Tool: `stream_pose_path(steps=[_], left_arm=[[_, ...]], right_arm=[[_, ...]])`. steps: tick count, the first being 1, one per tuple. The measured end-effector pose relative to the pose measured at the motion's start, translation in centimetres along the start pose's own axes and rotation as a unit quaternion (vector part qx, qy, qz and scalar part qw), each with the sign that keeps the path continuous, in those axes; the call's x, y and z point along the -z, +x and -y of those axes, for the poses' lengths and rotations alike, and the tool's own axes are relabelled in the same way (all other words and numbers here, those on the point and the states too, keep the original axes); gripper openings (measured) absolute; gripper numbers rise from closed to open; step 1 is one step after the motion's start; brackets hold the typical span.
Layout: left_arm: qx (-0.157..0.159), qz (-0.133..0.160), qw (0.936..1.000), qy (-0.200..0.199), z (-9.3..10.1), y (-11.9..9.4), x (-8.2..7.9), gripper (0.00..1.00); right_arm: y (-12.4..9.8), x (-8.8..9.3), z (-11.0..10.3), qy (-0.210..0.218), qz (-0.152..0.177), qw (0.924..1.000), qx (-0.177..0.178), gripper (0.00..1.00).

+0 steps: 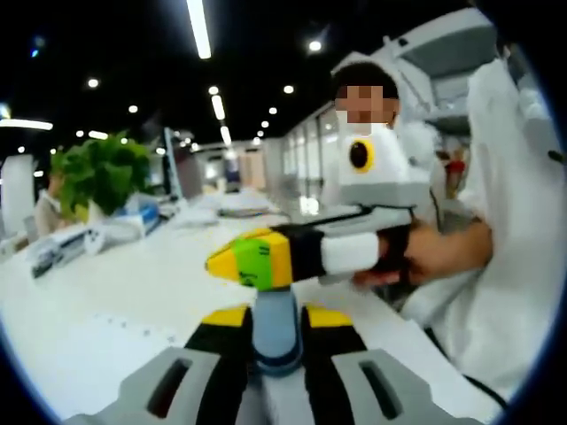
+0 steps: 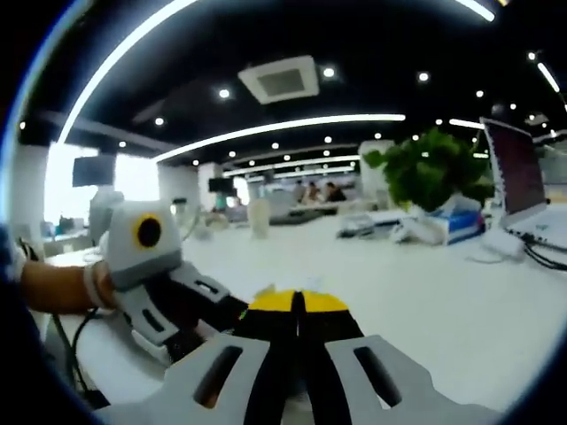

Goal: Pick up the paper insert the paper into the punch align the paper edges press the punch to punch holes

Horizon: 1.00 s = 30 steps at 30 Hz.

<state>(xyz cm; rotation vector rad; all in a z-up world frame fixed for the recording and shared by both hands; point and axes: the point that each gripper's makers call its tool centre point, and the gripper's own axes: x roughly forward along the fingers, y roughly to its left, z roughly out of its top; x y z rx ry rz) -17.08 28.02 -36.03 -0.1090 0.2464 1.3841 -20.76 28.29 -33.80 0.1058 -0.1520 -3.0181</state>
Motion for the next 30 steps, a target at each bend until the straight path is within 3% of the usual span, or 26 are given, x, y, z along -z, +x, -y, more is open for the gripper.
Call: stream_pose_path(steps=[3, 7, 19, 28, 30], left_arm=[[0.000, 0.000, 1.0000, 0.001, 0.0, 0.0, 0.0, 0.24], [0.000, 0.000, 1.0000, -0.001, 0.0, -0.1, 0.0, 0.24], [0.000, -0.001, 1.0000, -0.003, 0.6, -0.3, -0.1, 0.24], [0.000, -0.001, 1.0000, -0.004, 0.6, -0.3, -0.1, 0.24], [0.000, -0.001, 1.0000, -0.005, 0.6, -0.3, -0.1, 0.24]], right_arm=[[0.0, 0.0, -0.1, -0.012, -0.004, 0.9999, 0.004, 0.02], [-0.1, 0.4, 0.1, 0.015, -0.017, 0.9997, 0.011, 0.02], [-0.4, 0.2, 0.2, 0.008, 0.002, 0.9999, 0.014, 0.03], [-0.2, -2.8, -1.6, -0.049, 0.028, 0.9984, -0.005, 0.04], [-0.2, -3.5, -2.5, -0.057, 0.039, 0.9972, -0.029, 0.04]])
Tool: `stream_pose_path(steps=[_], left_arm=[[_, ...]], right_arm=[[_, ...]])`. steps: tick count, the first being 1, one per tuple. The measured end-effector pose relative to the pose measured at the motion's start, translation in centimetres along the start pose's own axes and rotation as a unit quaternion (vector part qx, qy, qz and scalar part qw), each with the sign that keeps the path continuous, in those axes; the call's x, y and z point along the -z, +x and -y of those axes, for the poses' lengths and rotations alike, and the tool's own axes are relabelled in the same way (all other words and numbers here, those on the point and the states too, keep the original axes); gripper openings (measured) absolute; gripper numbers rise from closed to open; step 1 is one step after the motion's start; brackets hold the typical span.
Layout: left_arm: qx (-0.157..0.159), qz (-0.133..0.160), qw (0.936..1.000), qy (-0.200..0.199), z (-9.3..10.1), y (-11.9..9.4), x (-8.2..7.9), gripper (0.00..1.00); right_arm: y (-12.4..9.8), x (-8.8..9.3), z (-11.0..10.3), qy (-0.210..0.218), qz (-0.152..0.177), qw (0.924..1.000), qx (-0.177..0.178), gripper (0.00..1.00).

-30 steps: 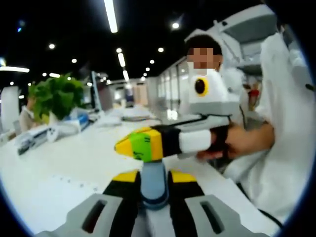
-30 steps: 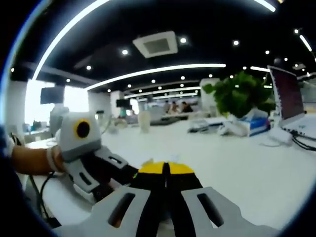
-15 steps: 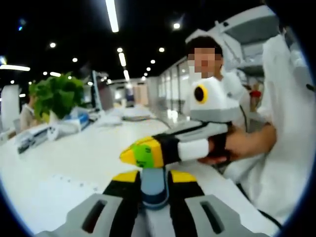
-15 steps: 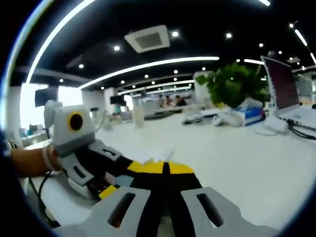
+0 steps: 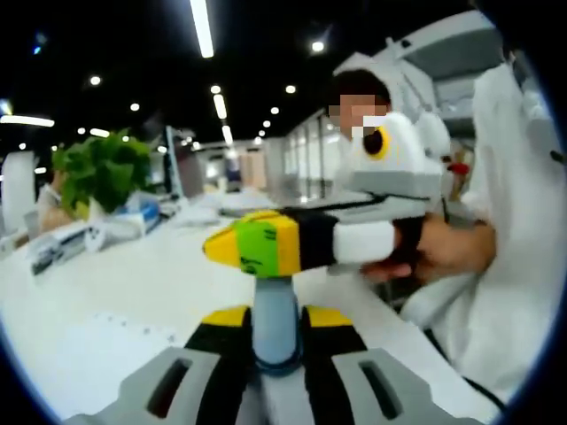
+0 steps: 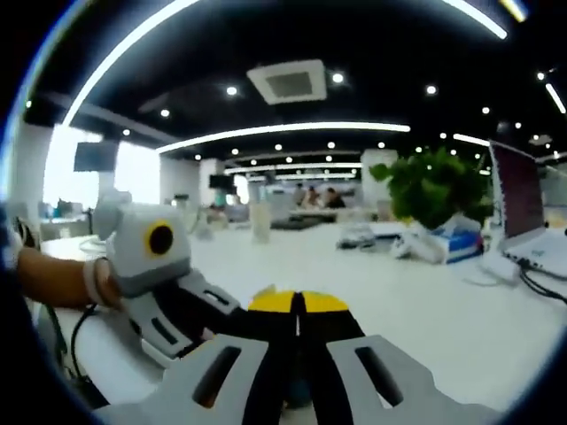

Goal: Pick up the paper insert the paper into the punch align the paper edges press the punch to punch holes

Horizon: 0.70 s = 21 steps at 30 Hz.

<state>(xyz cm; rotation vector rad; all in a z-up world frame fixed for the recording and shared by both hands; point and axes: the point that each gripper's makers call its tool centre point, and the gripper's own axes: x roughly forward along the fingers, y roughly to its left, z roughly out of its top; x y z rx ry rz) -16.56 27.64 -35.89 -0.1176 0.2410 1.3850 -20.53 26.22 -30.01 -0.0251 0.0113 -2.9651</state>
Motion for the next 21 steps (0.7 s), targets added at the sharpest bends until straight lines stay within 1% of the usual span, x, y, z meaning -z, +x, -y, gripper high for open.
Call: stream_pose_path(steps=[1, 3, 5, 7, 8, 10, 13, 15, 17, 19, 21], left_arm=[[0.000, 0.000, 1.0000, 0.000, 0.0, 0.0, 0.0, 0.24], [-0.001, 0.001, 1.0000, -0.001, 0.0, 0.0, 0.0, 0.25], [-0.001, 0.001, 1.0000, -0.001, 0.0, 0.0, 0.0, 0.25], [-0.001, 0.002, 1.0000, -0.002, 0.0, 0.0, 0.0, 0.25], [0.000, 0.002, 1.0000, -0.004, 0.0, 0.0, 0.0, 0.25], [0.000, 0.002, 1.0000, -0.007, 0.0, 0.0, -0.1, 0.26], [-0.002, 0.002, 1.0000, -0.008, -0.1, 0.0, 0.0, 0.28], [-0.003, 0.002, 1.0000, -0.009, -0.1, 0.0, 0.0, 0.32], [-0.001, 0.004, 0.9999, -0.010, 0.0, 0.0, -0.1, 0.37], [0.000, 0.005, 0.9999, -0.009, 0.1, 0.1, -0.1, 0.42], [-0.002, 0.003, 1.0000, -0.004, 0.1, 0.1, 0.0, 0.43]], right_arm=[[0.2, -0.3, -0.3, -0.020, 0.006, 0.9997, -0.015, 0.04], [-0.1, -1.5, -0.3, -0.034, 0.035, 0.9985, -0.026, 0.04], [-0.7, -2.2, 0.1, -0.057, 0.044, 0.9969, -0.030, 0.06], [-1.1, -2.5, 0.6, -0.064, 0.048, 0.9964, -0.028, 0.10], [-1.3, -2.6, 1.1, -0.059, 0.048, 0.9968, -0.025, 0.14], [-1.7, -2.8, 1.7, -0.046, 0.050, 0.9975, -0.021, 0.16], [-2.1, -3.0, 2.8, -0.044, 0.052, 0.9976, -0.014, 0.20], [-2.4, -3.1, 3.5, -0.045, 0.052, 0.9976, -0.010, 0.20], [-2.7, -3.1, 3.9, -0.036, 0.052, 0.9980, -0.010, 0.23], [-2.8, -2.7, 4.1, -0.035, 0.040, 0.9986, -0.008, 0.26], [-2.9, -2.5, 4.3, -0.041, 0.028, 0.9987, -0.009, 0.29]])
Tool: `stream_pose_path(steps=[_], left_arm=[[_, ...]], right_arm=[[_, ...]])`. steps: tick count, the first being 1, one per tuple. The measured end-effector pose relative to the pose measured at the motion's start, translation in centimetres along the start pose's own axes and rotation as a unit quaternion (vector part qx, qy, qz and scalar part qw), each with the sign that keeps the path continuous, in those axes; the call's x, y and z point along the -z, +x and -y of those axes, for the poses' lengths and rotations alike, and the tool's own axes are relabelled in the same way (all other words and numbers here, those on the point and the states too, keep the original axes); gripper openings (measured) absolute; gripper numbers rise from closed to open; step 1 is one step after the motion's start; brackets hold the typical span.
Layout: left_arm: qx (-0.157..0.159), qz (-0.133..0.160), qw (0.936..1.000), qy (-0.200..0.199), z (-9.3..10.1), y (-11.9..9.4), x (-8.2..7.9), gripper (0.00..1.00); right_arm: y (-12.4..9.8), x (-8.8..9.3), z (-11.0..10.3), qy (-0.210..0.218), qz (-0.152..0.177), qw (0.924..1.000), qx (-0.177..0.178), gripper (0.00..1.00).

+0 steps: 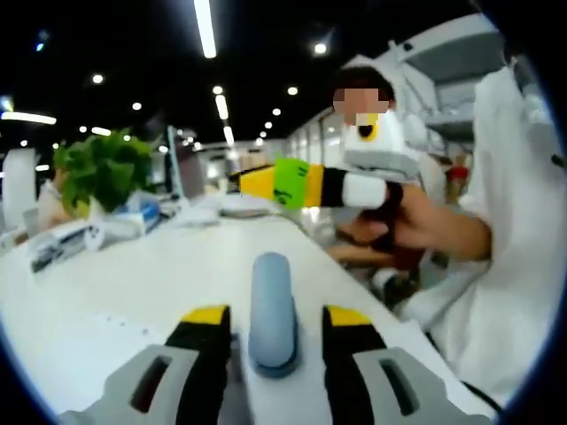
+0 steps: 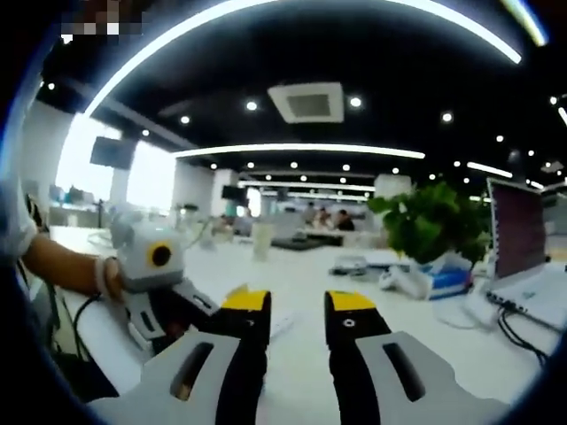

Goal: Pick up the paper insert the paper into the punch align the paper edges press the punch to punch holes

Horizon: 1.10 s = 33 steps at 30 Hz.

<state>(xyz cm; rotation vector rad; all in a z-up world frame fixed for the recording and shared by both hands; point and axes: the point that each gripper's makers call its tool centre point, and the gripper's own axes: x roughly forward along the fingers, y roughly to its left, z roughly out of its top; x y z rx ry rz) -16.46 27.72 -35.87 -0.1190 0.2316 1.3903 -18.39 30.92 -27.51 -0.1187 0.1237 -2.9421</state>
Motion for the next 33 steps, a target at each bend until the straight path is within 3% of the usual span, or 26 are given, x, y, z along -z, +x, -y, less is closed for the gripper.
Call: stream_pose_path(steps=[4, 7, 13, 19, 22, 31, 33], left_arm=[[-0.004, 0.006, 1.0000, 0.006, -0.2, -0.1, -0.3, 0.48], [-0.007, 0.008, 0.9999, 0.007, -0.3, -0.1, -0.4, 0.50], [-0.013, 0.024, 0.9996, 0.004, -0.6, -0.3, -1.1, 0.51], [-0.031, 0.046, 0.9982, 0.022, -1.0, -0.7, -2.3, 0.52], [-0.035, 0.065, 0.9972, 0.008, -1.2, -1.0, -3.1, 0.52], [-0.034, 0.073, 0.9967, 0.001, -1.1, -1.2, -3.5, 0.53], [-0.033, 0.083, 0.9959, -0.007, -1.5, -1.7, -3.9, 0.54]], right_arm=[[-0.1, 0.2, 0.4, -0.004, -0.017, 0.9998, -0.010, 0.37], [-0.3, 0.1, 0.8, -0.021, -0.024, 0.9992, -0.022, 0.36], [-0.7, -0.5, 1.6, 0.032, -0.009, 0.9990, -0.029, 0.39], [-1.2, 0.1, 1.4, 0.038, -0.022, 0.9985, -0.033, 0.39], [-1.6, 0.4, 1.2, 0.039, -0.030, 0.9979, -0.042, 0.39], [-2.6, 0.2, 0.8, 0.035, -0.032, 0.9971, -0.059, 0.41], [-2.7, -0.1, 0.4, 0.041, -0.030, 0.9956, -0.078, 0.43]])
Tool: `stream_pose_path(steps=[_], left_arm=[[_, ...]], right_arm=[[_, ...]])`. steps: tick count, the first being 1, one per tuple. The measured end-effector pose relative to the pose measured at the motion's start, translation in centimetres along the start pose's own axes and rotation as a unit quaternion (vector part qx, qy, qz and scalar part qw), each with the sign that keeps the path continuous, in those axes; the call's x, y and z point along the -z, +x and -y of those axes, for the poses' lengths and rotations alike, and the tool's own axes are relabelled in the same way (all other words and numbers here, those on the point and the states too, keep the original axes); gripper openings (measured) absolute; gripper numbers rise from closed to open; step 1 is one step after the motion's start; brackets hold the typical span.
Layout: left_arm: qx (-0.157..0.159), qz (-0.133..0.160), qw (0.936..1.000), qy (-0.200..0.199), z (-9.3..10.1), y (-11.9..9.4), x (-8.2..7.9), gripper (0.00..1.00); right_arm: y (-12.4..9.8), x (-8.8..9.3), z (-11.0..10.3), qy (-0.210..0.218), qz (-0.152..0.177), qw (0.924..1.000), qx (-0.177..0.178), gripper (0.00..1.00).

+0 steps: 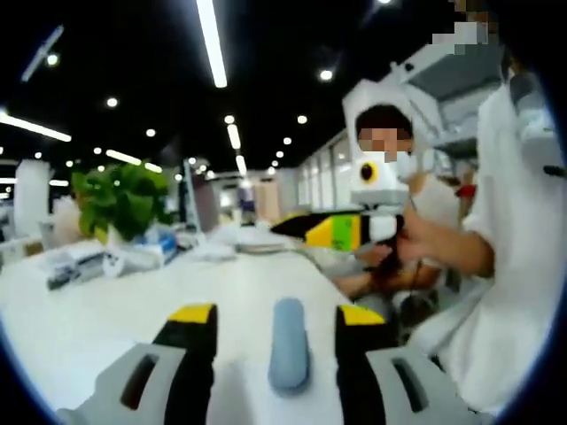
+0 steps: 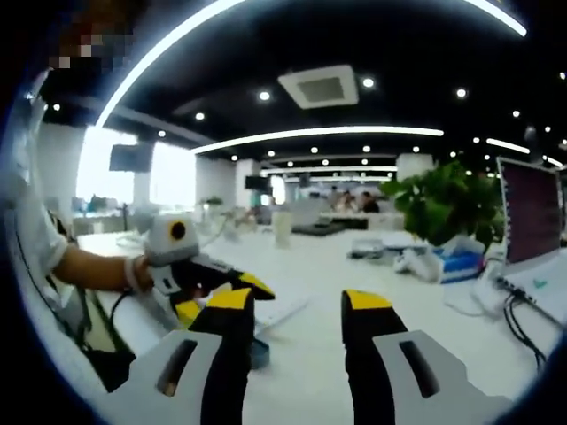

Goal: Pick up the paper insert the paper into the punch align the paper edges press the punch to punch holes

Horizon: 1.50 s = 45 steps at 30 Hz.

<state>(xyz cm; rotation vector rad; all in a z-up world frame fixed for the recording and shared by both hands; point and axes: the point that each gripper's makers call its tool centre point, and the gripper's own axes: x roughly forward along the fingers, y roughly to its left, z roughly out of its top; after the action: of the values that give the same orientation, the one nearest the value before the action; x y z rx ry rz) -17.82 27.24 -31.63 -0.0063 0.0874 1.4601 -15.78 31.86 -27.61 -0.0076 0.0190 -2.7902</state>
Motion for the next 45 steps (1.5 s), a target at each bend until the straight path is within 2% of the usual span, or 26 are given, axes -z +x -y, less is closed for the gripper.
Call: stream_pose_path(steps=[3, 5, 7, 13, 16, 19, 22, 25, 28, 30, 35, 38, 39, 40, 45], left_arm=[[-0.002, 0.014, 0.9998, -0.016, -0.5, -0.7, -0.7, 0.55], [-0.007, 0.025, 0.9994, -0.023, -0.7, -1.2, -1.1, 0.55], [-0.010, 0.028, 0.9992, -0.026, -0.7, -1.5, -1.3, 0.56], [-0.028, 0.020, 0.9989, -0.033, 0.7, -3.9, -0.9, 0.58], [-0.039, 0.017, 0.9986, -0.033, 1.7, -5.5, -1.1, 0.62], [-0.057, 0.000, 0.9979, -0.030, 2.1, -7.4, -0.5, 0.61], [-0.075, -0.021, 0.9959, -0.045, 2.1, -9.2, 0.8, 0.62], [-0.095, -0.036, 0.9936, -0.049, 1.8, -10.6, 2.0, 0.62], [-0.123, -0.040, 0.9898, -0.059, 1.0, -11.9, 2.6, 0.62], [-0.132, -0.024, 0.9891, -0.060, 0.8, -12.3, 2.1, 0.62], [-0.139, -0.011, 0.9876, -0.072, 0.5, -12.6, 1.7, 0.59], [-0.143, -0.021, 0.9874, -0.065, 0.6, -12.7, 2.2, 0.59], [-0.149, -0.040, 0.9872, -0.040, 0.6, -12.9, 2.9, 0.59], [-0.150, -0.042, 0.9872, -0.036, 0.6, -13.0, 2.9, 0.59], [-0.150, -0.044, 0.9867, -0.044, 0.5, -12.9, 3.3, 0.58]], right_arm=[[-0.1, 0.1, -0.7, -0.003, -0.013, 0.9989, -0.044, 0.47], [-0.2, 0.6, -0.7, -0.012, -0.029, 0.9979, -0.057, 0.48], [-0.3, 0.8, -0.8, -0.011, -0.030, 0.9973, -0.065, 0.48], [-0.5, 1.5, -1.6, 0.003, -0.027, 0.9954, -0.092, 0.48], [-0.5, 1.8, -2.1, -0.005, -0.033, 0.9940, -0.104, 0.47], [-0.4, 2.1, -2.9, -0.013, -0.039, 0.9907, -0.129, 0.47], [-0.4, 2.6, -3.7, -0.025, -0.046, 0.9862, -0.157, 0.47], [-0.5, 3.2, -4.4, -0.040, -0.057, 0.9794, -0.189, 0.47], [-0.4, 4.0, -4.5, -0.035, -0.068, 0.9736, -0.215, 0.48], [-0.1, 4.5, -4.1, -0.036, -0.073, 0.9716, -0.222, 0.48], [0.5, 5.0, -3.5, -0.028, -0.081, 0.9684, -0.234, 0.48], [0.6, 5.3, -3.4, -0.032, -0.089, 0.9673, -0.235, 0.48], [0.6, 5.4, -3.4, -0.035, -0.091, 0.9666, -0.237, 0.48], [0.6, 5.4, -3.4, -0.035, -0.091, 0.9666, -0.237, 0.48], [0.8, 6.2, -3.3, -0.050, -0.106, 0.9624, -0.245, 0.48]])
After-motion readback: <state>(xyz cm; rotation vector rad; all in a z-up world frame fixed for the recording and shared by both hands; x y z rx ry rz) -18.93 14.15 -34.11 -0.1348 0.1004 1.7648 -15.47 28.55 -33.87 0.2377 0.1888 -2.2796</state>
